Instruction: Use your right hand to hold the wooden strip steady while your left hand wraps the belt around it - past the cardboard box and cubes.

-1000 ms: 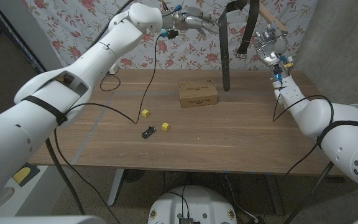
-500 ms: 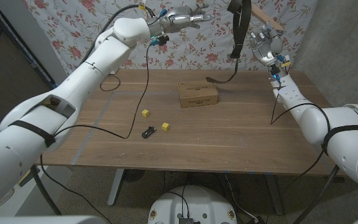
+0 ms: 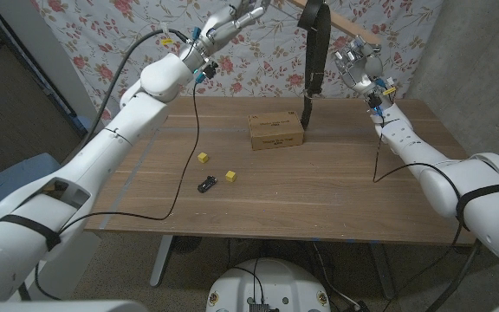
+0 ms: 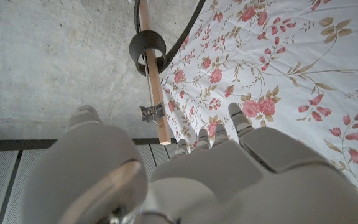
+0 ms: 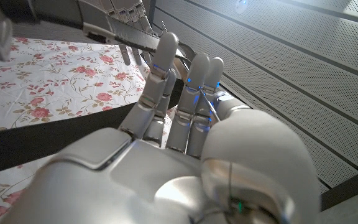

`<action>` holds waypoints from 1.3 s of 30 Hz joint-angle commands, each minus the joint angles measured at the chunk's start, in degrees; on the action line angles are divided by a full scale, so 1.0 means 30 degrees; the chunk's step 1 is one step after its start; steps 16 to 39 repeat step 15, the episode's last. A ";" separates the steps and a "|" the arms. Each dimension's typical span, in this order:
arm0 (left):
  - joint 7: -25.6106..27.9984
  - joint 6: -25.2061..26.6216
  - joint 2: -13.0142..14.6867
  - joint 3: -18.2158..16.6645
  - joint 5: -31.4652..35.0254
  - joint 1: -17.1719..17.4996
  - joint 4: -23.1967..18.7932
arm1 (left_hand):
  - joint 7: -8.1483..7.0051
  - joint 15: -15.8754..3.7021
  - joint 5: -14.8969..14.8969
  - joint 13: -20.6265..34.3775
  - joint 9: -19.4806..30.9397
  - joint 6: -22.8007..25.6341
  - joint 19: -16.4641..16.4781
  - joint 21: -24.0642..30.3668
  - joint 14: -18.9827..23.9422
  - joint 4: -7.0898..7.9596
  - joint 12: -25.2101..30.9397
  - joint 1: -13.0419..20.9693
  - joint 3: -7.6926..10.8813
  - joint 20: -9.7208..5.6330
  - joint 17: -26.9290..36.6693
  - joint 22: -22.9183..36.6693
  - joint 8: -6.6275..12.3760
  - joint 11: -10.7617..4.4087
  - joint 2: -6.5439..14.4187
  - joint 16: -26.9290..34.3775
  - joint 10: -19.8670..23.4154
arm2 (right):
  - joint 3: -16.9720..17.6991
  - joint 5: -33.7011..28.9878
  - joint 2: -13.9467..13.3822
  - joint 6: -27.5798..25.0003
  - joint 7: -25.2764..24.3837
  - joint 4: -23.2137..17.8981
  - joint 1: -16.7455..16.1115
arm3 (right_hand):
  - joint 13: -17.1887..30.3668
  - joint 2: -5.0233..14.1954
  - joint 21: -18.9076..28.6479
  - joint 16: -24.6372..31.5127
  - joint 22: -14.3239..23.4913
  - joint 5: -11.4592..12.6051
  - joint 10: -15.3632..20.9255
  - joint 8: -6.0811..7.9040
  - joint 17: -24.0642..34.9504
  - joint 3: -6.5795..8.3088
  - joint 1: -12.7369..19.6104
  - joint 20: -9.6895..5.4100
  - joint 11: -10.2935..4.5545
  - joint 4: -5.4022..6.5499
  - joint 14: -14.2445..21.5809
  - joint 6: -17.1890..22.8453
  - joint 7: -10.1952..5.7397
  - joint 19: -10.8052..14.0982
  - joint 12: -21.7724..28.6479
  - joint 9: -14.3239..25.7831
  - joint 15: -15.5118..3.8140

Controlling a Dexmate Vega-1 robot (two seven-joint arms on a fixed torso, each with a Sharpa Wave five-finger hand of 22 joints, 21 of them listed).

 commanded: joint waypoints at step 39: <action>0.7645 -0.5263 0.0544 -0.2636 0.0721 0.5267 -0.0943 | -0.2170 -0.1525 -0.1925 -0.1693 -0.0169 -0.0093 -0.4647 -0.0163 -0.2391 0.1396 0.0928 -0.4308 -0.1575 0.0026 -0.1193 -0.0177 0.0621 -0.1987 0.3128 0.0358 -0.2188 | -0.1019 -0.1845 0.1044 0.0961 -0.0005 0.0250 -0.0150 | -0.0013 0.0134 0.0078 0.6136 0.0059 -0.0073 0.0138 -0.0039 0.1126 0.0126 0.0101 -0.2049 0.0042 -0.0206 0.7381 0.0234 -0.0008 -0.3336 0.0082 -0.0036 -0.6868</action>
